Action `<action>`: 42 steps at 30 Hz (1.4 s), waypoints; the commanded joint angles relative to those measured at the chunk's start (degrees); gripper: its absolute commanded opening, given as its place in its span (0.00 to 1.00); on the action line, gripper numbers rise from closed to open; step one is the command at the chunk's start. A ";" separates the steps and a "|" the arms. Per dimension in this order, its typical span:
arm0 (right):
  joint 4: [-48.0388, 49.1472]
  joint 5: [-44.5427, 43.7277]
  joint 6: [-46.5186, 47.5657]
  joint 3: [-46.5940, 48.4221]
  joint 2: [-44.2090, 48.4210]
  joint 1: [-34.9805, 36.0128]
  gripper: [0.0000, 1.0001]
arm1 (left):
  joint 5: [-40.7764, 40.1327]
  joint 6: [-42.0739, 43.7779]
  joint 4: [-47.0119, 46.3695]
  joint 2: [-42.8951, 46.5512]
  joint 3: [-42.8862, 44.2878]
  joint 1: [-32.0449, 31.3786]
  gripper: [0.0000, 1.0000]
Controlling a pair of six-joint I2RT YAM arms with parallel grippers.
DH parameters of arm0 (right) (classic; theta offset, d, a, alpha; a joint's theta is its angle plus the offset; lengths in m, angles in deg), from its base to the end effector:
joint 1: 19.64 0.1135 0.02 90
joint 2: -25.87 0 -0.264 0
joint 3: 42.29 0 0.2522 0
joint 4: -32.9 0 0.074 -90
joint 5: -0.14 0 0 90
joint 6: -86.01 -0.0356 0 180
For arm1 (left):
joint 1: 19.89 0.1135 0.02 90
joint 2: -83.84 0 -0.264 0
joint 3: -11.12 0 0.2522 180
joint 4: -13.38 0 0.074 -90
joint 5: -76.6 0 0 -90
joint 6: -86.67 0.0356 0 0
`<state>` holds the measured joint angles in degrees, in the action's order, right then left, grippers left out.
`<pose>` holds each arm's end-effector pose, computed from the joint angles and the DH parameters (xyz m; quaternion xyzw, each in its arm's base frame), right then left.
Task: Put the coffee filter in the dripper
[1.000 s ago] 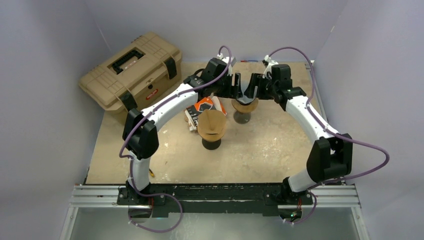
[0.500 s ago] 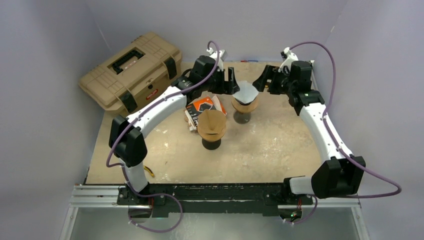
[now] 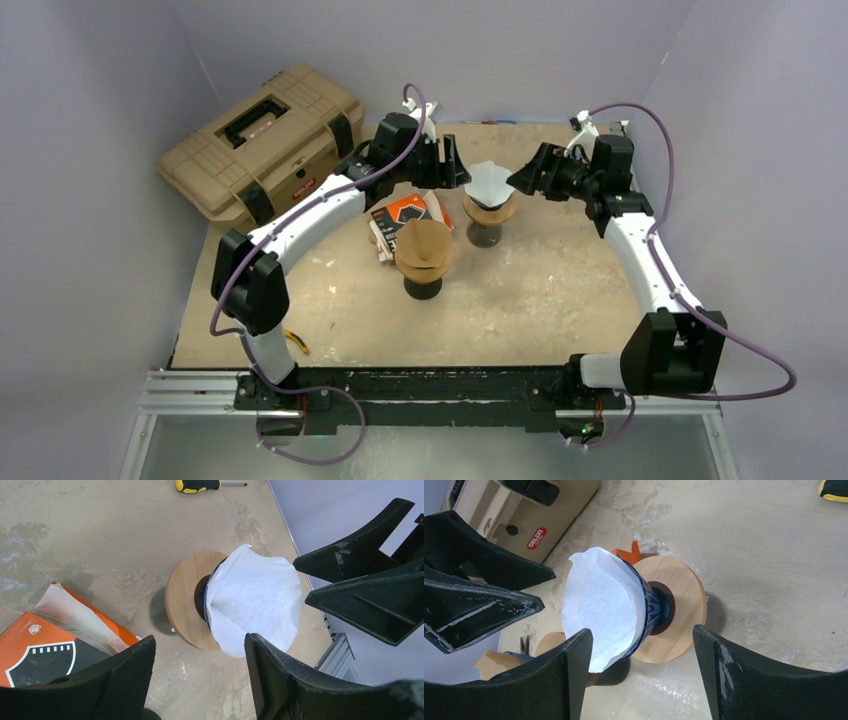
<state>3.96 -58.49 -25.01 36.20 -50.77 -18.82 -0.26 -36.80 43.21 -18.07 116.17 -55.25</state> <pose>0.3037 0.0229 0.3310 0.0051 0.8333 0.3216 0.4496 0.3406 -0.2516 0.3368 0.0740 0.8445 -0.3750 0.3751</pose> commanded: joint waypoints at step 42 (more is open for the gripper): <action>2.21 3.15 0.54 -1.35 4.22 -3.19 0.88 | 3.22 -1.38 -5.85 1.50 -1.11 0.37 0.78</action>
<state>6.21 -55.80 -25.10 32.57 -48.45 -21.90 2.02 -37.26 41.12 -21.11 115.93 -55.20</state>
